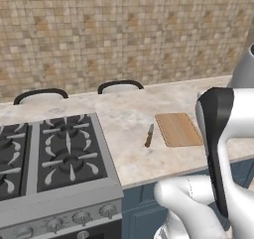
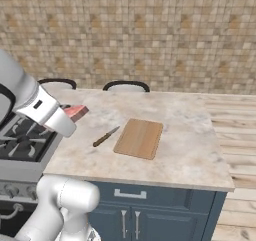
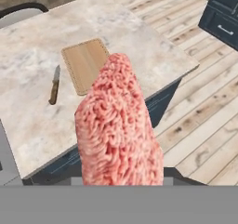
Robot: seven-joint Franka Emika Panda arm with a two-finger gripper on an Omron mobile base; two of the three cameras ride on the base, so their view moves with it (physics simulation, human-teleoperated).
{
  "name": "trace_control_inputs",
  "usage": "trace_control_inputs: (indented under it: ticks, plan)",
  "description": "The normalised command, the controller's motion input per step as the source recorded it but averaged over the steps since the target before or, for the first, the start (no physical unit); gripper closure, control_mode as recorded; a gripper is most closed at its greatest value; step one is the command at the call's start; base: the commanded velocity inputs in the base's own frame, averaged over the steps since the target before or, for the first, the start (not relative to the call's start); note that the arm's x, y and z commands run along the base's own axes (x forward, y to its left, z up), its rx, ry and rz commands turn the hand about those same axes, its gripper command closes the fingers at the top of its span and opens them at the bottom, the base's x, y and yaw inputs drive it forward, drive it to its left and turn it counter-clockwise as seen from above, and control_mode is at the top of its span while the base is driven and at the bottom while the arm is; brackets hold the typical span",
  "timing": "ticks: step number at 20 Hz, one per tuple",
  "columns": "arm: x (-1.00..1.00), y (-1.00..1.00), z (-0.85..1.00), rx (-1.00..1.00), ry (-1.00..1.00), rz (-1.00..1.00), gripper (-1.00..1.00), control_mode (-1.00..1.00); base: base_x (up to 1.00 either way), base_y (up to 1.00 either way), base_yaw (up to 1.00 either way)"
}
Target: Retrieve the steak from the fridge and place it on the cutting board.
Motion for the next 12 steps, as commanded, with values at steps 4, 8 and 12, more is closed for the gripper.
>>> trace_control_inputs:
  ticks: [4,8,12]
  plan:
    - [0.0,0.0,0.0,0.0,0.0,0.0,1.0,1.0,0.04,0.0,0.0]
    - [0.0,0.0,0.0,0.0,0.0,0.0,1.0,1.0,0.0,0.0,0.0]
    - [0.0,0.0,0.0,0.0,0.0,0.0,1.0,1.0,0.0,0.0,0.0]
